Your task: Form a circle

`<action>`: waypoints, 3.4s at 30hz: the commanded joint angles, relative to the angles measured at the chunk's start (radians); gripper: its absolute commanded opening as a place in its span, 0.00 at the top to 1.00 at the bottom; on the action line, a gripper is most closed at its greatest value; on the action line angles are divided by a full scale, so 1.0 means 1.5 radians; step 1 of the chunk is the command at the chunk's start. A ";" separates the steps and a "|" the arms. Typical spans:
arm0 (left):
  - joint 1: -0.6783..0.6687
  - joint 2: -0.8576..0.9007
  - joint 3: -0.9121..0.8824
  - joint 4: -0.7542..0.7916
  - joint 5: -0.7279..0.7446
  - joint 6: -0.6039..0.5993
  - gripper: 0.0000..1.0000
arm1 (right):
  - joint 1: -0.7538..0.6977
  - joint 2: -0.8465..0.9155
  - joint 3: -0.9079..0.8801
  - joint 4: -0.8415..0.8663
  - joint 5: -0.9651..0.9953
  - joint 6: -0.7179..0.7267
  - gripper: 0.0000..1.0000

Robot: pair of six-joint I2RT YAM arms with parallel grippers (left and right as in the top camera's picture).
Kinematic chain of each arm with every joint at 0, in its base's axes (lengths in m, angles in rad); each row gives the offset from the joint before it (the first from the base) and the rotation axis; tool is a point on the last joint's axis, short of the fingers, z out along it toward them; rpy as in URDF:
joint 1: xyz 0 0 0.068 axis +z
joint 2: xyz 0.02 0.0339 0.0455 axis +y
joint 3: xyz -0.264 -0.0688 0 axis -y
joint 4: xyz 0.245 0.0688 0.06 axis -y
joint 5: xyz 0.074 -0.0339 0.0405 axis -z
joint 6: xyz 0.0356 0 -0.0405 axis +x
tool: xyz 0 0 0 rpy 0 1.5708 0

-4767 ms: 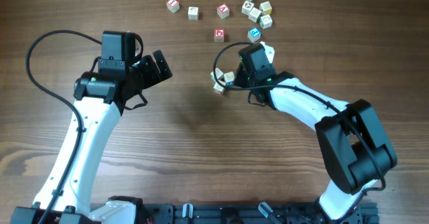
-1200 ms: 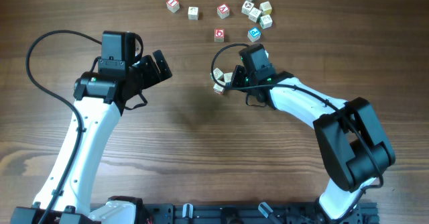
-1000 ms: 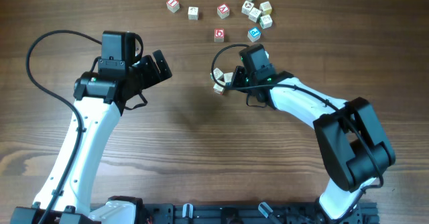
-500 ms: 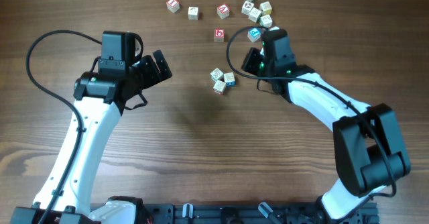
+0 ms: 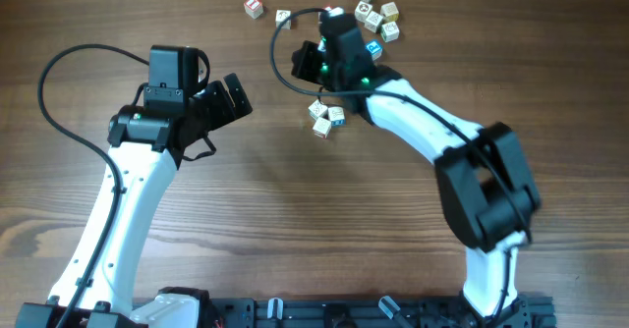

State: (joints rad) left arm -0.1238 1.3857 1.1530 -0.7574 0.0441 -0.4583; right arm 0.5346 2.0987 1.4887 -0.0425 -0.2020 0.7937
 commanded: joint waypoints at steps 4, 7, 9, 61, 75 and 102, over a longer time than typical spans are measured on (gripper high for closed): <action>0.004 0.004 0.004 0.001 0.005 -0.004 0.00 | 0.020 0.046 0.062 -0.058 0.006 0.040 0.96; 0.004 0.004 0.004 0.001 0.005 -0.004 0.00 | 0.027 0.047 0.062 -0.100 0.003 0.047 0.95; 0.004 0.004 0.004 0.001 0.005 -0.004 0.00 | 0.034 0.047 0.062 -0.115 0.001 0.047 0.95; 0.004 0.004 0.004 0.001 0.005 -0.004 0.00 | 0.054 0.047 0.061 -0.292 0.120 0.047 0.95; 0.003 0.004 0.004 0.001 0.005 -0.004 0.00 | 0.054 0.047 0.062 -0.296 0.120 0.046 0.95; 0.004 0.004 0.004 0.001 0.005 -0.004 0.00 | 0.054 -0.067 0.101 -0.592 0.248 0.125 0.95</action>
State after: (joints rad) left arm -0.1238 1.3857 1.1526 -0.7574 0.0441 -0.4583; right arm 0.6125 2.0079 1.6302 -0.8867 0.1291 0.8925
